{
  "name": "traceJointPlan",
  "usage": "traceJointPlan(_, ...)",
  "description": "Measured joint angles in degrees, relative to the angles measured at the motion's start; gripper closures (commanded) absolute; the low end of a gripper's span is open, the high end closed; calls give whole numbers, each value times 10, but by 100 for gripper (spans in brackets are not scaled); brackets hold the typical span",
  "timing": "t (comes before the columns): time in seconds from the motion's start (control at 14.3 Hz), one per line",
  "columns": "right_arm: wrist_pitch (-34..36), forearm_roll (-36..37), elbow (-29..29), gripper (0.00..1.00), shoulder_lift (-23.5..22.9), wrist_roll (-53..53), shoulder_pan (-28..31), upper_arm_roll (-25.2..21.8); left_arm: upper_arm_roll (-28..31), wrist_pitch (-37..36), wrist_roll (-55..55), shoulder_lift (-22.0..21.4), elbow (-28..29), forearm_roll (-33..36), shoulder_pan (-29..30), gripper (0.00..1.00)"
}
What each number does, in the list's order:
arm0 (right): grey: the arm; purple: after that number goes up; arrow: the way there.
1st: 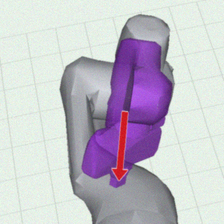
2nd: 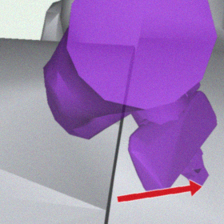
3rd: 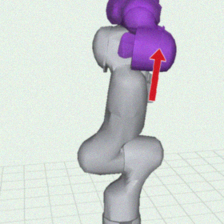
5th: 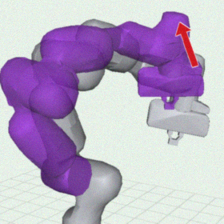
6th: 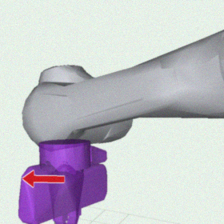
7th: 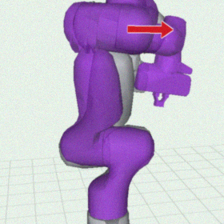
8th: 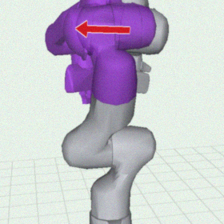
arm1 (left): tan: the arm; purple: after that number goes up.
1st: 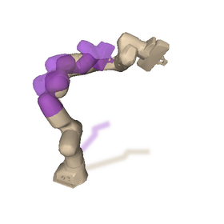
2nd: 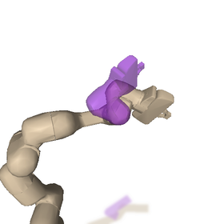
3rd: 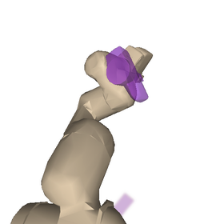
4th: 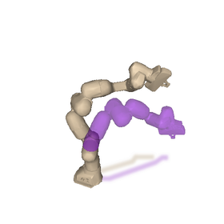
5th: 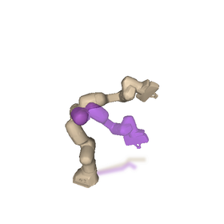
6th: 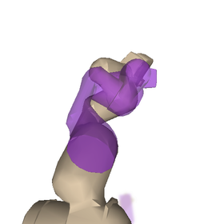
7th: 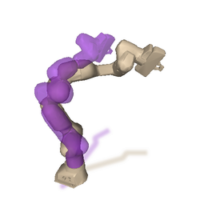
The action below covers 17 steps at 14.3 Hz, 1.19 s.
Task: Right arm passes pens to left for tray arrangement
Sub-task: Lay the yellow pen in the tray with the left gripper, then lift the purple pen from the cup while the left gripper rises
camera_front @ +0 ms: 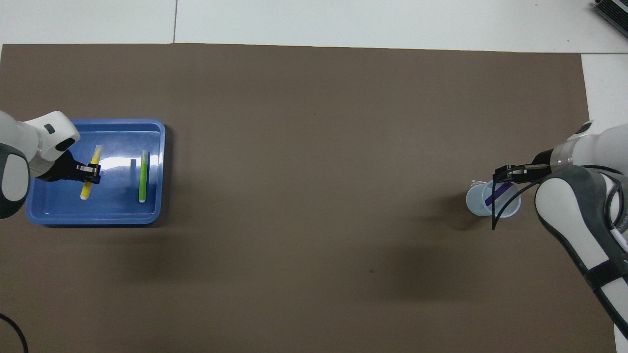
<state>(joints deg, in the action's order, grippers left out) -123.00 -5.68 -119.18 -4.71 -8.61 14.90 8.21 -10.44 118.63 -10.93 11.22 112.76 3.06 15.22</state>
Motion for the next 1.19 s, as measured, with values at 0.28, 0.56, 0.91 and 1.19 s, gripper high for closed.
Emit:
traceJointPlan(0.28, 14, 0, 2, 68, 0, 1, 0, 0, 0, 44, 0, 25, 11, 0, 1, 100)
traceJointPlan(0.56, 27, 0, 3, 100, 1, 0, 1, 0, 5, 93, 0, 40, 39, 2, 2, 100)
traceJointPlan(0.91, 29, 0, 4, 100, 1, -1, 1, 0, 6, 136, 0, 37, 66, 3, 3, 36)
traceJointPlan(1.19, 60, 0, 21, 100, 1, -12, 2, 0, 7, 138, 0, 37, 67, 6, 3, 0)
